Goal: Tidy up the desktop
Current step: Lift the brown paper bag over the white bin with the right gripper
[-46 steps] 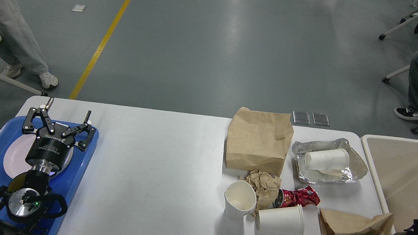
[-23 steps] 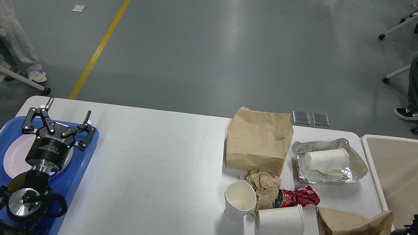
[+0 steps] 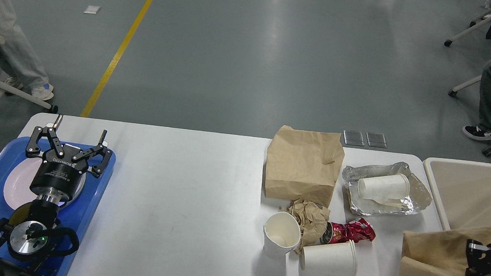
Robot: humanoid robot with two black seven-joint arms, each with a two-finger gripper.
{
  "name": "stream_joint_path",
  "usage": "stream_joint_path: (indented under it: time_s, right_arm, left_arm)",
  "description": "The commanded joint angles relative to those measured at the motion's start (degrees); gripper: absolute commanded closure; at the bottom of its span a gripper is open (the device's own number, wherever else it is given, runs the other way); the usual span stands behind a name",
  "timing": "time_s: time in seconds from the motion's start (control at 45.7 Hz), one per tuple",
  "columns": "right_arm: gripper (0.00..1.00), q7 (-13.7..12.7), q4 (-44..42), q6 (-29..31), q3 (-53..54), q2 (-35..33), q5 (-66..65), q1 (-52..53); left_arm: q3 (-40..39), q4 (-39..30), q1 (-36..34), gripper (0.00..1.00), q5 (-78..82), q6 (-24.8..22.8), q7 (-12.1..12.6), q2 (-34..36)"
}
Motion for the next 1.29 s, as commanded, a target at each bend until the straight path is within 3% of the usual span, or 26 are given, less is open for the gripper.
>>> stream_joint_path:
  time_s: [0.0,0.219,0.569,0.766,0.963,1.138,1.269]
  right_arm:
    - [1.00,-1.35,3.08,3.97,-9.27,1.59,6.50,11.28]
    - [1.00,-1.53,10.38,3.98,-22.02,8.62,11.42,28.17]
    - [1.00,-1.96,7.41,-3.49,-23.00,6.70,12.31,25.99]
    - [1.00,-1.96,-10.25,-6.74,-16.24,0.73,12.83,9.05]
    - [1.00,-2.05,-30.73,-9.82,2.82,-1.65,12.83,-18.55]
    - [1.00,-3.90,-47.25,-11.84,16.45,2.29,12.75,-37.72]
    - [1.00,-4.95,-56.84,-19.39,22.87,8.44,12.75,-50.91]
  left_arm:
    - [0.00,0.00,-0.05,0.04,0.00,0.01,0.00,0.00]
    - [0.00,0.00,0.04,0.04,0.00,-0.08,0.00,0.00]
    - [0.00,0.00,-0.05,0.04,0.00,0.00,0.00,0.00]
    - [0.00,0.00,-0.05,0.04,0.00,-0.08,0.00,0.00]
    - [0.00,0.00,-0.05,0.04,0.00,0.01,0.00,0.00]
    - [0.00,0.00,-0.05,0.04,0.00,0.00,0.00,0.00]
    - [0.00,0.00,-0.05,0.04,0.00,0.01,0.00,0.00]
